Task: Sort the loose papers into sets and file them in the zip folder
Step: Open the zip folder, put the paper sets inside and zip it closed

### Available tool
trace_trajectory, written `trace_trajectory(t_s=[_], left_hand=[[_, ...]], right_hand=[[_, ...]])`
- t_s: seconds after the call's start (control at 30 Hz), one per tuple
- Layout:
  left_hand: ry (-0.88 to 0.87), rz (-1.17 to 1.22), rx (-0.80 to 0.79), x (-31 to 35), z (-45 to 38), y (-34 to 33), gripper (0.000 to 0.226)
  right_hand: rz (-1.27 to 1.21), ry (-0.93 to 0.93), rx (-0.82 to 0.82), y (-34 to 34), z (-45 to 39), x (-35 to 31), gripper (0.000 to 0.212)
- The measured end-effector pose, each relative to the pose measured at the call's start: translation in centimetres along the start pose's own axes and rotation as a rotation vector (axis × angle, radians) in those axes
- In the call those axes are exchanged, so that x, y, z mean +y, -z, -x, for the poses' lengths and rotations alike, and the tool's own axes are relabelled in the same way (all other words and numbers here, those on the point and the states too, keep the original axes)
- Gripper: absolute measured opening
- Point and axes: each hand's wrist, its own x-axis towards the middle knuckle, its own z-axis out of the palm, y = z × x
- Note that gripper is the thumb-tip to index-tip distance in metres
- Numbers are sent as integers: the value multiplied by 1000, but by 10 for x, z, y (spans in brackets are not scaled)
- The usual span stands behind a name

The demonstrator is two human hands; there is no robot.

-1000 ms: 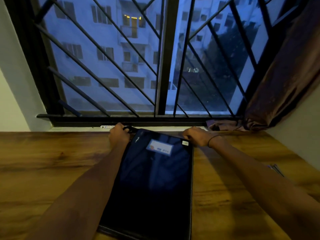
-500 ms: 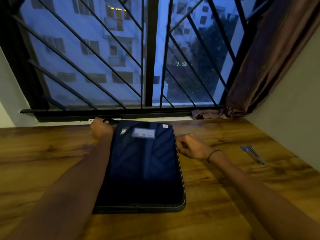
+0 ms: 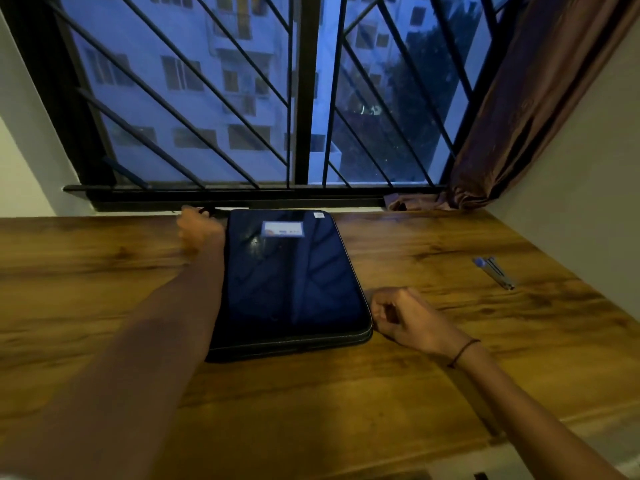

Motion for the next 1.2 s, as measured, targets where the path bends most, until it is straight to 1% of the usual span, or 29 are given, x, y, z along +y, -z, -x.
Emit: trace_trajectory(t_s=[0.13,0.23,0.3,0.37,0.4,0.43,0.5,0.53,0.57,0.6,0.63,0.73,0.83,0.9,1.0,1.13,1.2], left_hand=[[-7,-53,40,-2,4,3,28],[-44,7,5,-6,6,7,31],[-104,74,-33,-12,6,12,30],[-228,150,-100,-20,12,21,35],[-346,154,-172,-24,19,26,39],[-508,115,-279,-28,27,32,41],[-834,-10,-595,-35,45,47,42],[-922,-60,-764,-39,53,55,47],[-950,-100,-897,-42,59,65,53],[-938,-150,-975,-45,63,73,57],[-926,-208,-998,-47,65,79,60],[-927,-288,-941,-52,68,84,57],[-865,-224,-934,-51,71,84,49],[-810,-181,-946,-49,76,85,48],[-773,-171,-939,-46,81,87,48],[-737,-155,-911,-45,86,90,47],[-727,-148,-885,-44,90,89,47]], right_hand=[[-26,-20,56,-9,15,0,23],[-49,-53,141,-18,16,4,26],[-43,-57,191,-23,17,4,26],[-43,-53,234,-27,17,3,26],[-42,-52,254,-28,18,2,25],[-37,-51,275,-30,19,1,25],[-21,-47,311,-32,20,0,23],[-11,-46,327,-33,21,0,23],[0,-52,339,-34,22,-1,23],[15,-61,348,-35,23,-2,23],[37,-72,354,-36,24,-4,23],[95,-81,365,-39,31,-14,22],[111,-76,353,-43,42,-27,20],[119,-86,356,-47,46,-36,19],[103,-119,385,-51,47,-42,20],[93,-79,294,-55,46,-51,20],[102,-64,277,-61,43,-58,18]])
